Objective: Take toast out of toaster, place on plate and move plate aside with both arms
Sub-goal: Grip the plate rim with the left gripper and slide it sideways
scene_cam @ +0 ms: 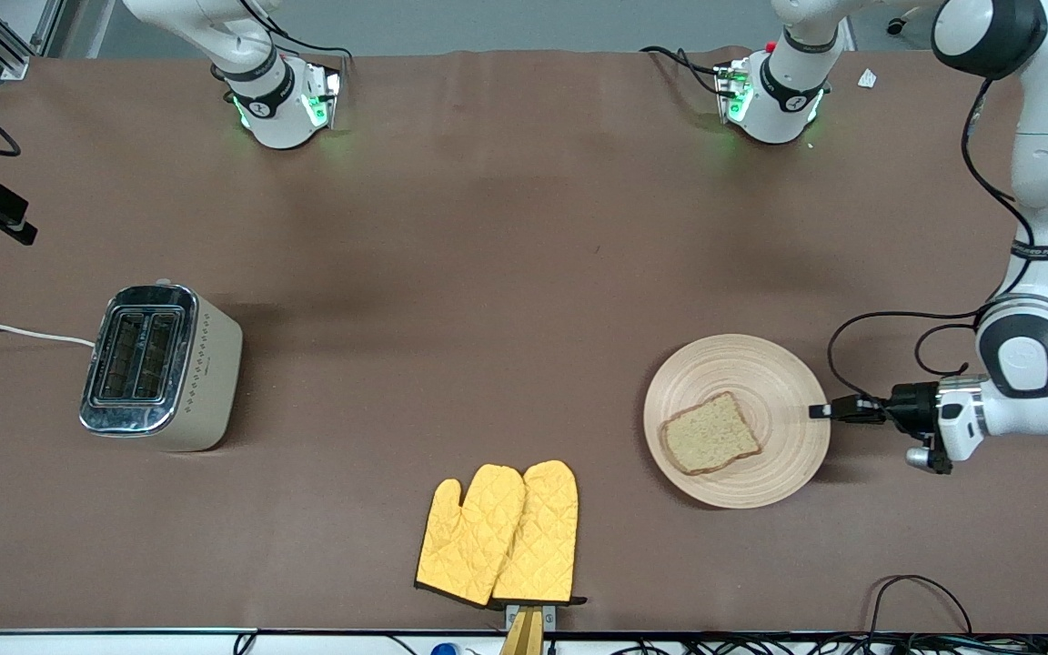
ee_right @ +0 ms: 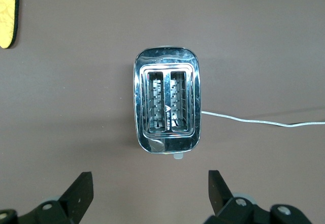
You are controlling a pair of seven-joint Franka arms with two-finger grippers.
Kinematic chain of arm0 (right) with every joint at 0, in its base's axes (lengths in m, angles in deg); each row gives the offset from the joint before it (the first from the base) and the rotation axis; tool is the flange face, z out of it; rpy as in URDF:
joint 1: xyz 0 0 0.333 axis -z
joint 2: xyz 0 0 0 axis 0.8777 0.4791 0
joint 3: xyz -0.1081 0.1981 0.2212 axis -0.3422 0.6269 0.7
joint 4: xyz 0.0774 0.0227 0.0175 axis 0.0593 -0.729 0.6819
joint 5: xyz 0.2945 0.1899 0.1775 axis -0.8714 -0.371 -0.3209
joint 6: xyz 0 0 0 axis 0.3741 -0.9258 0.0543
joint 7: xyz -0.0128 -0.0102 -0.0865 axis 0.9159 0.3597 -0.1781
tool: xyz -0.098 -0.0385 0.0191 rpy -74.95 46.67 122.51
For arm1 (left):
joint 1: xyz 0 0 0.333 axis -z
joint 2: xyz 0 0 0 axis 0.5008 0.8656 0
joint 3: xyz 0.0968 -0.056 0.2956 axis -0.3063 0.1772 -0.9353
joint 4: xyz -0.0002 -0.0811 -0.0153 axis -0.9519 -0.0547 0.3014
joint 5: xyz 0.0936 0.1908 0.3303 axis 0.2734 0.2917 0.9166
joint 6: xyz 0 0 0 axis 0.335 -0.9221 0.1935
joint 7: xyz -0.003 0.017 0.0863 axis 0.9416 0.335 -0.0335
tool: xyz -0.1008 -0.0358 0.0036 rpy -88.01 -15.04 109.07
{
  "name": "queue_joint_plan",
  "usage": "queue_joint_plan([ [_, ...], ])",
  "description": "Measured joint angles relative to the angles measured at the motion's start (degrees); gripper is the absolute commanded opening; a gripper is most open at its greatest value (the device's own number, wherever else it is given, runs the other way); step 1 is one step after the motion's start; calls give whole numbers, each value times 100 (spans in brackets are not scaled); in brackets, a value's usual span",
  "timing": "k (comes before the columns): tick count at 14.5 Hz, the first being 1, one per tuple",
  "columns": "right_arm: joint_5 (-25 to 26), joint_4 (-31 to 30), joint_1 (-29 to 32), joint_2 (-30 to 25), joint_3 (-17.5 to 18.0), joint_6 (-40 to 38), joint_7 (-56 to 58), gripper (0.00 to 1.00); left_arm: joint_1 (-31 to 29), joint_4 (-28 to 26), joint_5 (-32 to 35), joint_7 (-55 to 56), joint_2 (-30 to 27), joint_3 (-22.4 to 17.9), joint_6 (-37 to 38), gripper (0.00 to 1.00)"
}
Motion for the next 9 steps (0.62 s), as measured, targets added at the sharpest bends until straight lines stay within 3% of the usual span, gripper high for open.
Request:
queue_joint_plan([
  [4, 0, 28, 631, 0, 784, 4, -1, 100, -560, 0, 171, -746, 204, 2, 521, 2],
  [7, -5, 39, 730, 0, 848, 5, -1, 100, -666, 21, 289, -793, 232, 13, 622, 27],
  [8, -36, 39, 757, 1, 848, 14, -1, 100, -657, 27, 413, -793, 233, 3, 612, 50],
  [9, -99, 38, 783, 2, 848, 36, -1, 100, -641, 33, 537, -793, 239, -21, 587, 100],
])
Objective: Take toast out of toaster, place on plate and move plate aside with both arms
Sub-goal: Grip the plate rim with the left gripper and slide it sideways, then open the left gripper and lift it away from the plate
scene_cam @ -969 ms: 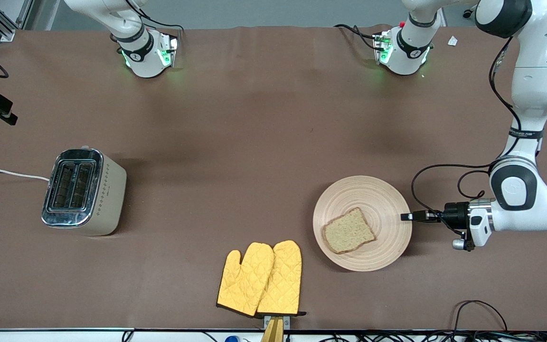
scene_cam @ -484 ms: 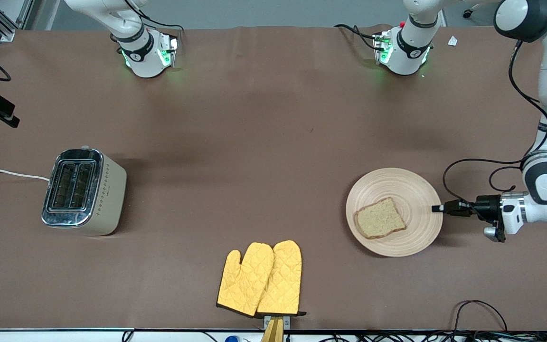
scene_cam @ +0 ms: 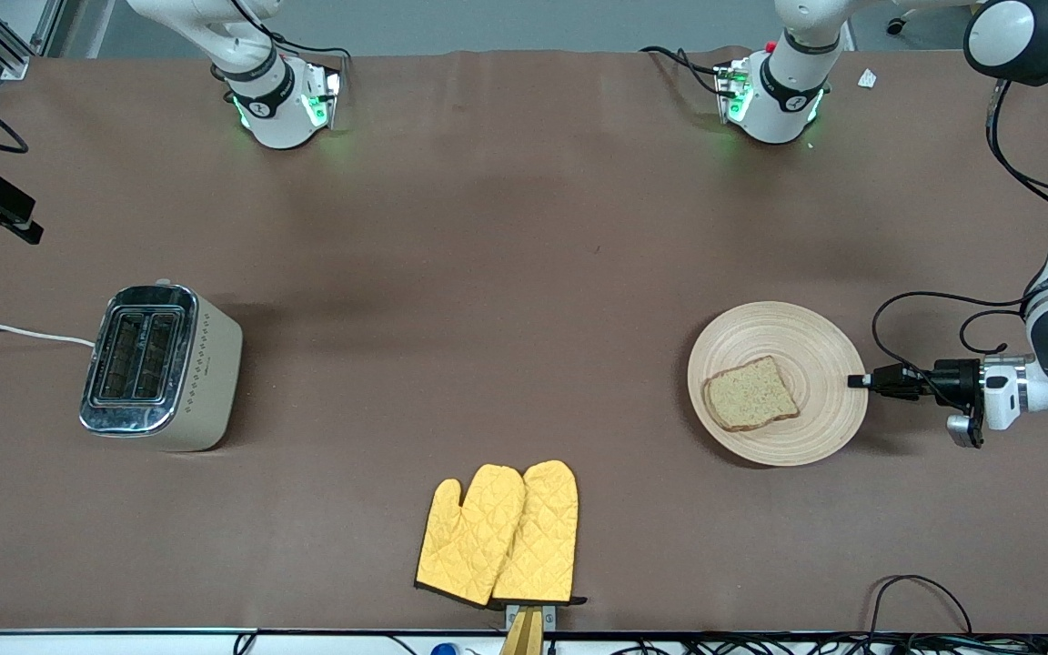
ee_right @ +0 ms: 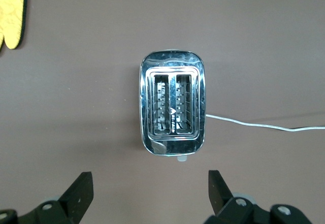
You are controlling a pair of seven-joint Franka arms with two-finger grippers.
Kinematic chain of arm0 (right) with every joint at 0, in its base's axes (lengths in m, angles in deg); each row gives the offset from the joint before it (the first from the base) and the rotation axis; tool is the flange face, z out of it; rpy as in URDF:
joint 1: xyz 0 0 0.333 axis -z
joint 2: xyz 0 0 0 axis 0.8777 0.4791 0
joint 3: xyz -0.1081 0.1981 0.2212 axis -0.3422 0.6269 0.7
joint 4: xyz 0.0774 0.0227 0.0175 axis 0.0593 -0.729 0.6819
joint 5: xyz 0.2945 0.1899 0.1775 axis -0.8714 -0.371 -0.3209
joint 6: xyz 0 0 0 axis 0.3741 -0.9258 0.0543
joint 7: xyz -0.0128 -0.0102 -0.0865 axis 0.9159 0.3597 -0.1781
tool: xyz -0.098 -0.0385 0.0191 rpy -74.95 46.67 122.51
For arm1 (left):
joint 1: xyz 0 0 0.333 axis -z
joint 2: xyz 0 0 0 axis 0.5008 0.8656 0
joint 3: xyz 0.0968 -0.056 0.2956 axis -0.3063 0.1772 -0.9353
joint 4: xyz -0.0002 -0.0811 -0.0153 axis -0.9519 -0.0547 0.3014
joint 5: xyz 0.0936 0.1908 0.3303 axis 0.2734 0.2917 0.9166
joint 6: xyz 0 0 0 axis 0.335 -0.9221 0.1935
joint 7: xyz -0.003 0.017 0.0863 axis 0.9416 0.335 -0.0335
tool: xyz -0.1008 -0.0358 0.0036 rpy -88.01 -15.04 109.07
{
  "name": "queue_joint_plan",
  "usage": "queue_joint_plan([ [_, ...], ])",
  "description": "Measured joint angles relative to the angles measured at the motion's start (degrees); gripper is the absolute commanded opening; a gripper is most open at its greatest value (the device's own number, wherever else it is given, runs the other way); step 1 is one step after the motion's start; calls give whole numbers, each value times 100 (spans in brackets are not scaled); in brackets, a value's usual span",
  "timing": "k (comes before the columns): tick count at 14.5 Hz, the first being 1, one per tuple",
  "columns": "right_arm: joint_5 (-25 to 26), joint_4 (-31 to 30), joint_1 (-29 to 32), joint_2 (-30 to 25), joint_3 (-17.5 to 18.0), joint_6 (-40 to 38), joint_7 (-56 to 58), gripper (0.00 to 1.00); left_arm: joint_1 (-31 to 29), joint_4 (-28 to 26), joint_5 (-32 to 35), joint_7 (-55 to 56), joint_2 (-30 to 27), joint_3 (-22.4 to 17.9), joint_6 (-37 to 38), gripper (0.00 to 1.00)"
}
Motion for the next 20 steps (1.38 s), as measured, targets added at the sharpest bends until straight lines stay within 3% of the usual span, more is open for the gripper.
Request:
queue_joint_plan([
  [4, -102, -20, 36, 15, 0, 15, 0, 100, 71, 260, 222, 40, 7, -20, -45, 100],
  [10, -107, -21, 36, 17, 13, 86, 1, 100, 312, 1169, 815, 1428, -118, 14, -57, 100],
  [14, -107, -8, 42, 17, 9, 100, 1, 100, 842, 1357, 1310, 2944, -501, 49, -57, 100],
  [20, -107, -6, 94, 17, 0, 103, 0, 100, 1969, 1384, 2606, 4865, -1461, 79, -34, 100],
])
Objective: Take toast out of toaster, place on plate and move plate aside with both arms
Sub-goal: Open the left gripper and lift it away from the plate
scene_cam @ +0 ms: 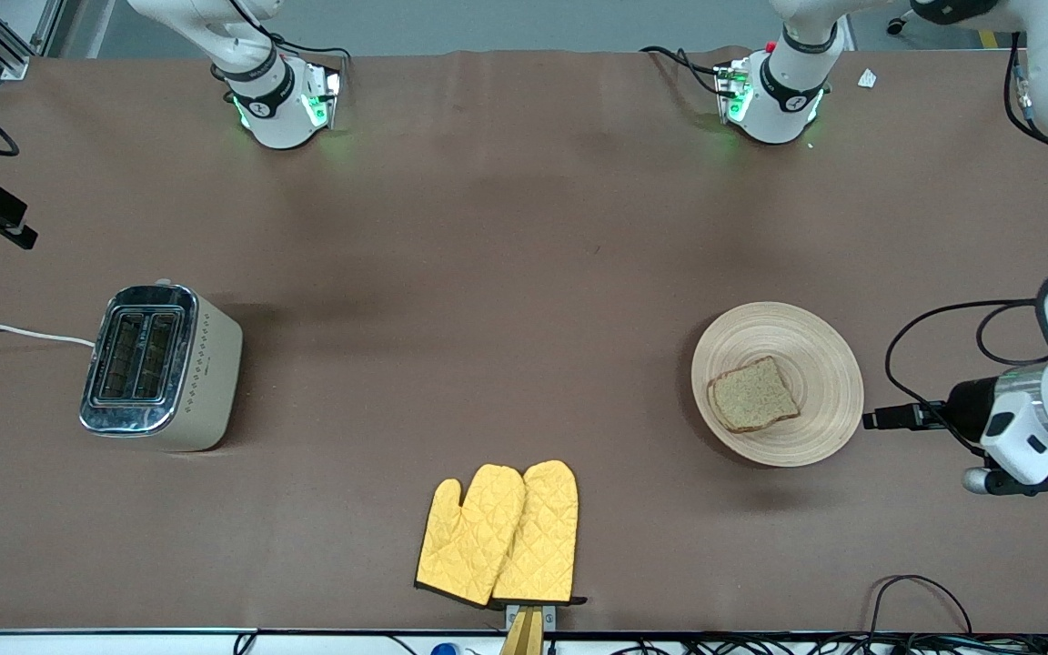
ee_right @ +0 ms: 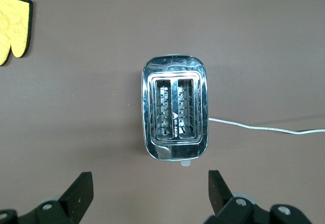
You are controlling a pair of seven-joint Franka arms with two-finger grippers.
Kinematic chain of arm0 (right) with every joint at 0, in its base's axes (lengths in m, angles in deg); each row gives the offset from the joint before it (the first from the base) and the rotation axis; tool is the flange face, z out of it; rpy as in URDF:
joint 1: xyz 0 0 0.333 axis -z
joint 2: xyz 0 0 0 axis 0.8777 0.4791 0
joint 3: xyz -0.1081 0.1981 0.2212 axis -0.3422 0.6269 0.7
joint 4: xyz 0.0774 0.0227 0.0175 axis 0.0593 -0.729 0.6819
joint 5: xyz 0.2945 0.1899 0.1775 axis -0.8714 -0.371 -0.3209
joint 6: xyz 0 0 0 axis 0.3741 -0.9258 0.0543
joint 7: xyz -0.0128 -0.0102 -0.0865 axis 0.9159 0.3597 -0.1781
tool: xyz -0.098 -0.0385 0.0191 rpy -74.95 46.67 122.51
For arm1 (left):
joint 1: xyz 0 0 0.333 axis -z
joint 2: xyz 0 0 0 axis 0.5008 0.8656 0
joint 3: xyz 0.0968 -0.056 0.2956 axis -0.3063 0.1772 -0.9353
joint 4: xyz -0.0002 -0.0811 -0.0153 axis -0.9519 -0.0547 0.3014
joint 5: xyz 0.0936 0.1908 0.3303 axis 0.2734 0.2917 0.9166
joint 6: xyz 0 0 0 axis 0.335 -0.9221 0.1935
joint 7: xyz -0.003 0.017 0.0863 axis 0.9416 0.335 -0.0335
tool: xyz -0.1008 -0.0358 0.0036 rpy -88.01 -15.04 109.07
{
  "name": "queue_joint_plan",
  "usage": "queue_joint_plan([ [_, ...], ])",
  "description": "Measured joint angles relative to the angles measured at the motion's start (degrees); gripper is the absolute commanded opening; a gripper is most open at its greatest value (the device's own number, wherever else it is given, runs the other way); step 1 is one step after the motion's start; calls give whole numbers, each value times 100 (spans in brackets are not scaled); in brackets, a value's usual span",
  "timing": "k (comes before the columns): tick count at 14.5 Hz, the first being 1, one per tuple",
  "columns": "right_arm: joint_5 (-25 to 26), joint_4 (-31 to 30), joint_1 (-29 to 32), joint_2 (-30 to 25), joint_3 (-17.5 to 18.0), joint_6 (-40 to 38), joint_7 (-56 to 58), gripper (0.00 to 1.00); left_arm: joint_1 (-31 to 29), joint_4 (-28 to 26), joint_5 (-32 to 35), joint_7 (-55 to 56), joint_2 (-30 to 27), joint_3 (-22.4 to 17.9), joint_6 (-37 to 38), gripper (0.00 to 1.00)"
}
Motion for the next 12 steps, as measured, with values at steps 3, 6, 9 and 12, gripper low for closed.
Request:
queue_joint_plan([
  [3, 0, 0, 4, 0, 0, 0, 0, 100, 370, -8, 554, 383, -621, -3, 382, 100],
  [6, 0, 0, 15, 0, -1, 0, 0, 100, 401, -16, 846, 373, -1214, -8, 884, 100],
  [9, -1, 1, 16, 0, 1, 0, 0, 100, 414, -41, 903, 339, -1571, 57, 1265, 100],
  [12, -2, 1, 15, 0, 25, 0, 0, 100, 702, -61, 946, 332, -1798, 6, 1300, 100],
])
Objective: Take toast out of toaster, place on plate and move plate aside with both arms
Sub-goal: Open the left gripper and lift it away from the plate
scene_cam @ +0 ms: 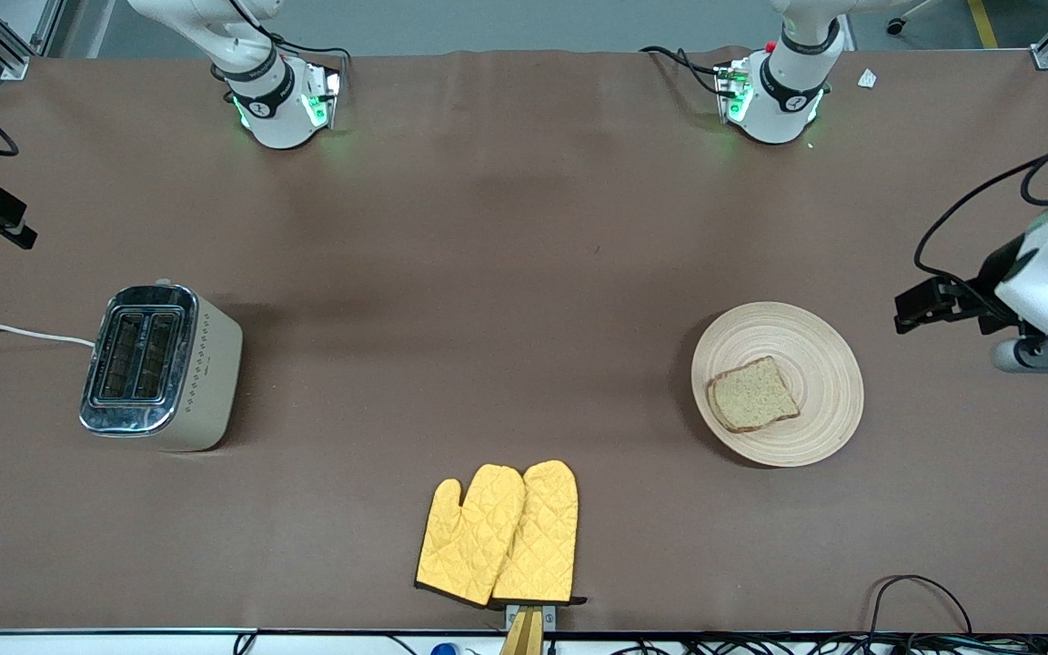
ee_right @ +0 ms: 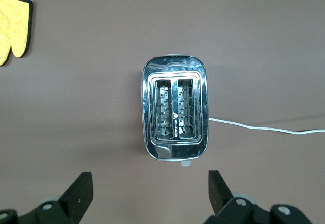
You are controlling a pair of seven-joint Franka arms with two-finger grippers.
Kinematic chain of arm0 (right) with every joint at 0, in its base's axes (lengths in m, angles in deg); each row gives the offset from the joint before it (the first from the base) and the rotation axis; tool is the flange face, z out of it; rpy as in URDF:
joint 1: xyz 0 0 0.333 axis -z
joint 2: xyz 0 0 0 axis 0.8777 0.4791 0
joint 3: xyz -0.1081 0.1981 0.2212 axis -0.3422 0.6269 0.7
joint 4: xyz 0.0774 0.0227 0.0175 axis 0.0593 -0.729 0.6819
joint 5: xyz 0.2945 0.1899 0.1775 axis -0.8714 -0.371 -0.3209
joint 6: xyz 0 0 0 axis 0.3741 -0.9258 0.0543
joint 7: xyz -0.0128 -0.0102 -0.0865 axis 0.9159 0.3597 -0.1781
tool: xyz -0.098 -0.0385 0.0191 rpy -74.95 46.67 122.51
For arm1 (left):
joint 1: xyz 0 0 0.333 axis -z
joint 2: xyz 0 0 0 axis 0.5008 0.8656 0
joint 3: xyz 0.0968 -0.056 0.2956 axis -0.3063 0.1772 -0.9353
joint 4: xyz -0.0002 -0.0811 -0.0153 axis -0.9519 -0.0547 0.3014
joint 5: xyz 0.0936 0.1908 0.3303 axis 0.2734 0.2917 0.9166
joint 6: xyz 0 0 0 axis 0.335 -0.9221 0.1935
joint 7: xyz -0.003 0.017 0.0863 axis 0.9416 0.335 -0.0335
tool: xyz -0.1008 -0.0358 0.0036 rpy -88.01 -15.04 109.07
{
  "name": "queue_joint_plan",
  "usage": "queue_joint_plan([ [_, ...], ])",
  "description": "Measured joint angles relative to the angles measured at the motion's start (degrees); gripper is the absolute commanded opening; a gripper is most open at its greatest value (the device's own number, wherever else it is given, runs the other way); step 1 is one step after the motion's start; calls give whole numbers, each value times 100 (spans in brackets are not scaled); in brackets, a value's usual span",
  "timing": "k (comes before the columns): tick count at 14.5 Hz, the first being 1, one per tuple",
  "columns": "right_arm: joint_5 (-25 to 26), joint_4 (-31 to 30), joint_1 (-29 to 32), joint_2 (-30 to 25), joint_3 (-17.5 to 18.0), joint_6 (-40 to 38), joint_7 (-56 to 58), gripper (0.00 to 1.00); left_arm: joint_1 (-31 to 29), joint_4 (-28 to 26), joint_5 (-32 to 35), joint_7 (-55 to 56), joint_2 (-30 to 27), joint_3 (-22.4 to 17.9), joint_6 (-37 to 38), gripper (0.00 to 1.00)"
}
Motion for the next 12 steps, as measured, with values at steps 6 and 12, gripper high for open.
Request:
queue_joint_plan([
  [6, 0, 0, 0, 0, 8, 0, 0, 100, 352, -1106, 52, -196, -1269, -293, 318, 100],
  [12, 0, 0, 0, 0, 11, 0, 0, 100, 493, -1729, -59, -311, -1922, -617, 417, 100],
])
